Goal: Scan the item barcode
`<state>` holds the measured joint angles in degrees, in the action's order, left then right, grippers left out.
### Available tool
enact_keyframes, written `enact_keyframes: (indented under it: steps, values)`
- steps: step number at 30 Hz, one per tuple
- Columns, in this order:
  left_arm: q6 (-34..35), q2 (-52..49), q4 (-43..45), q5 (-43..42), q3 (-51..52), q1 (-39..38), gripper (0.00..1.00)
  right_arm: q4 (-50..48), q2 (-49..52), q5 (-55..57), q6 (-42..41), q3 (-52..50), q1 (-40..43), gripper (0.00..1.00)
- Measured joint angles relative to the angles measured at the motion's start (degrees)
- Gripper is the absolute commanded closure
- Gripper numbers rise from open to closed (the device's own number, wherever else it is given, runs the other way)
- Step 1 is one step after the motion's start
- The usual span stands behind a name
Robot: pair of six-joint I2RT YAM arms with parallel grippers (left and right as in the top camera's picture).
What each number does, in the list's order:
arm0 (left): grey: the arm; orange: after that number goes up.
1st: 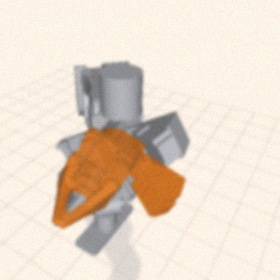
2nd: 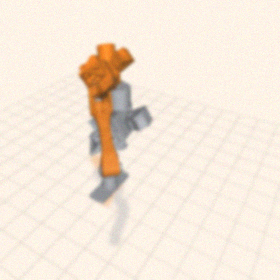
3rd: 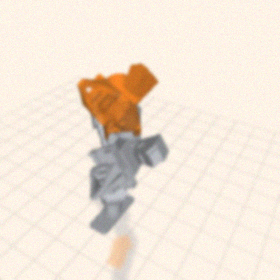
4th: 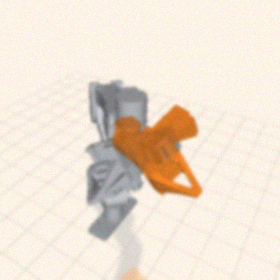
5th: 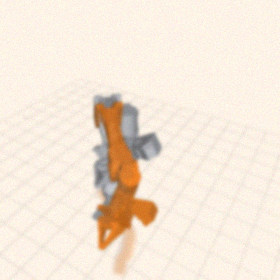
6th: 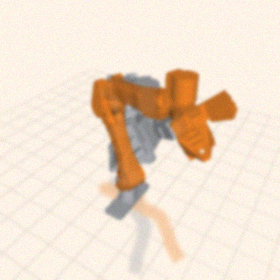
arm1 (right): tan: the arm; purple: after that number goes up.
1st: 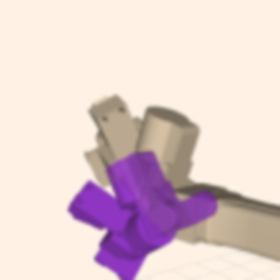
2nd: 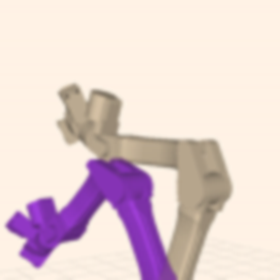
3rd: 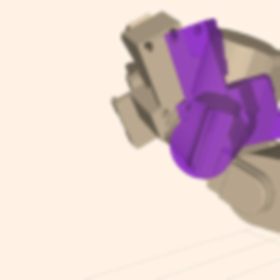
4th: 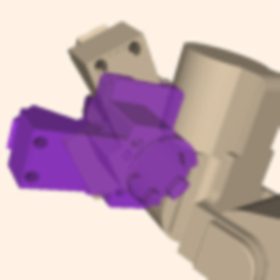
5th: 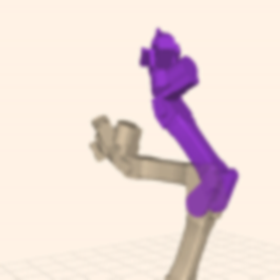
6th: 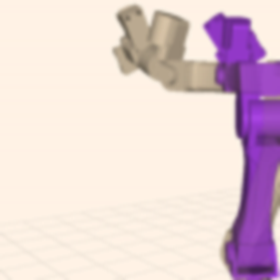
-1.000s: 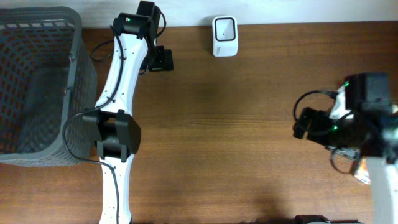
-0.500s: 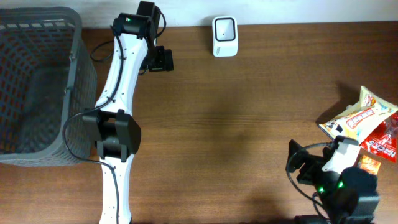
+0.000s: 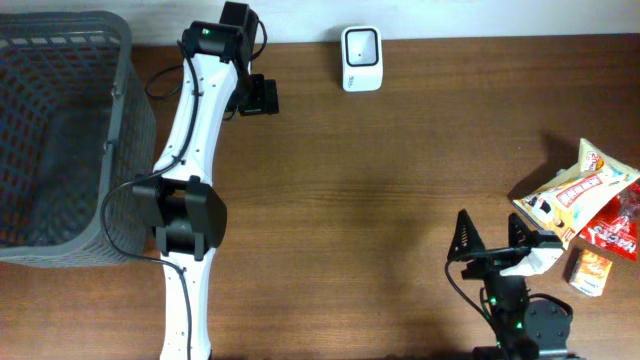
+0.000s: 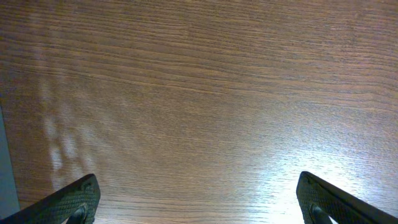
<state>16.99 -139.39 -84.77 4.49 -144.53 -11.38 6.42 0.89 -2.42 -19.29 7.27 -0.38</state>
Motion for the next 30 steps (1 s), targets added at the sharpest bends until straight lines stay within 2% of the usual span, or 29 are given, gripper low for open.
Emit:
enact_keyframes:
  steps: [8,15,19,30]
  values:
    - [0.0,0.0,0.0,0.0,0.0,0.0,0.01,-8.3,-0.1,1.5,0.0,-5.9,0.0,0.02]
    - [0.0,0.0,0.0,0.0,0.0,0.0,0.01,-8.2,-0.1,2.4,1.5,-6.4,0.0,0.02]
    - [0.0,0.0,0.0,0.0,0.0,0.0,0.01,-2.1,-0.2,2.4,1.9,-6.5,0.0,0.02]
    - [0.0,0.0,0.0,0.0,0.0,0.0,0.01,-2.1,-0.1,2.5,2.2,-6.6,0.0,0.02]
